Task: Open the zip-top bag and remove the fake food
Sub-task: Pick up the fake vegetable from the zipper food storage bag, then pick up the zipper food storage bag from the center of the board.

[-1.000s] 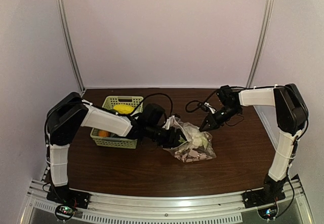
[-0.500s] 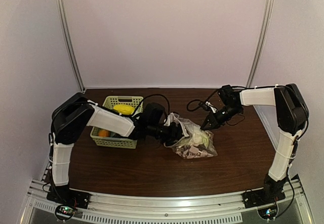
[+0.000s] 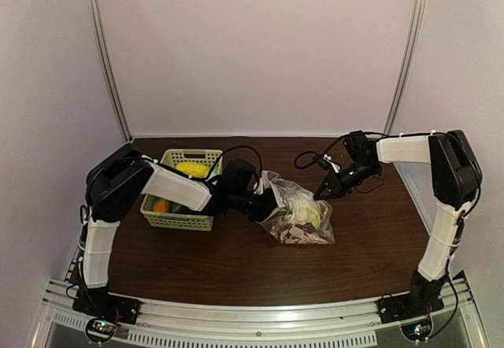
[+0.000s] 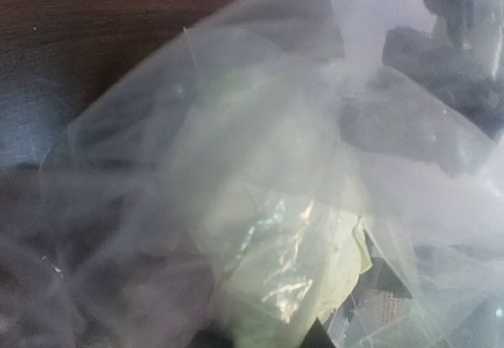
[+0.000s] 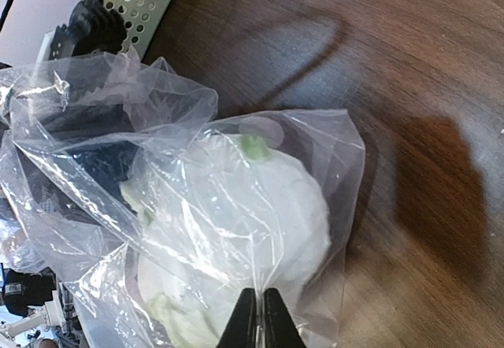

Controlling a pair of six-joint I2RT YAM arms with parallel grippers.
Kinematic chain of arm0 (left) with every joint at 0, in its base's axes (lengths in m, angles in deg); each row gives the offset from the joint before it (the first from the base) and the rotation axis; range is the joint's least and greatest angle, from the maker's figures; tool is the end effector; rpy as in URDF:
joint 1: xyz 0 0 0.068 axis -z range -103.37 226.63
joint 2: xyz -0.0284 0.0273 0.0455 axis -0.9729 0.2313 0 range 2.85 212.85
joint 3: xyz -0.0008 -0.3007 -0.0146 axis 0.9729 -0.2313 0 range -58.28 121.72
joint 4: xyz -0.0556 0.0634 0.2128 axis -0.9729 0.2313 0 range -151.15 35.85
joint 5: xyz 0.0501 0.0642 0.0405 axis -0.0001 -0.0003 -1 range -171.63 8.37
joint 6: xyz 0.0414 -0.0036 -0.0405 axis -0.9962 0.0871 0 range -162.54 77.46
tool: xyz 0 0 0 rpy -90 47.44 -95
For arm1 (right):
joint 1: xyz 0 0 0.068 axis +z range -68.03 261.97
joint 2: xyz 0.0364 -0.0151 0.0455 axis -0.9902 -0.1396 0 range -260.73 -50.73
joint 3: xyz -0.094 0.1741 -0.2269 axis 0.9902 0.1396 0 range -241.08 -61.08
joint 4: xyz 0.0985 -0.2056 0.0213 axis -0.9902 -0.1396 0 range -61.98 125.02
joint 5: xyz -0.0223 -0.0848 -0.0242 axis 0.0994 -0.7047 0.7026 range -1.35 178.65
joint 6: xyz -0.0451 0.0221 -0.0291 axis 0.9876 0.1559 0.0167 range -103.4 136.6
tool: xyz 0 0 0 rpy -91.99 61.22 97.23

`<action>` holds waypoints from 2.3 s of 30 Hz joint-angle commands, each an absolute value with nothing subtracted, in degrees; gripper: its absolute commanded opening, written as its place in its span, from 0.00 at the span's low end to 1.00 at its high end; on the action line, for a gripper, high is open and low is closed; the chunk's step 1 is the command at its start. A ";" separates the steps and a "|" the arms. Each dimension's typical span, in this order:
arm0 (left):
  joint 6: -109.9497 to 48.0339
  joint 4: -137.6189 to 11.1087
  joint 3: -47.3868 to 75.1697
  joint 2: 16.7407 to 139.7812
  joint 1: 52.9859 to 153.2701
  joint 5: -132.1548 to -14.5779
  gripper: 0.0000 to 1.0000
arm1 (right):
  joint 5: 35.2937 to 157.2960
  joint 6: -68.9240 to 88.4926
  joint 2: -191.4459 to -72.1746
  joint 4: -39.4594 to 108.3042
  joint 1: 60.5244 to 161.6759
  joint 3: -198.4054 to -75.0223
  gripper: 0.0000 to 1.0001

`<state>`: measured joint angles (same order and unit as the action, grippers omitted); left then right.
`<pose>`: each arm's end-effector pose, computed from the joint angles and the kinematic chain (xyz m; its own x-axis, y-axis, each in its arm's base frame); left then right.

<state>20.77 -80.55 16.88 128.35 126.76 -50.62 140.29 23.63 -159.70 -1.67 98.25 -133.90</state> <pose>0.2813 -0.3701 0.1724 -0.9888 -0.0107 -0.1486 0.1283 0.4469 -0.8853 0.3266 0.1293 0.2198 -0.8618 -0.3308 -0.3846 -0.5054 0.4941 0.7074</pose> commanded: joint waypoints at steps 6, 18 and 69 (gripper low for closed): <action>8.73 -83.81 12.95 120.51 125.54 -49.08 0.01 | 139.50 22.31 -157.02 -1.73 92.03 -132.55 0.00; -8.34 -67.87 11.35 109.37 125.58 -50.82 0.00 | 132.59 21.92 -155.35 -0.17 90.56 -132.27 0.00; 26.54 -118.34 -9.02 116.06 122.95 -54.74 0.00 | 115.59 41.43 -140.03 -3.91 109.18 -121.79 0.75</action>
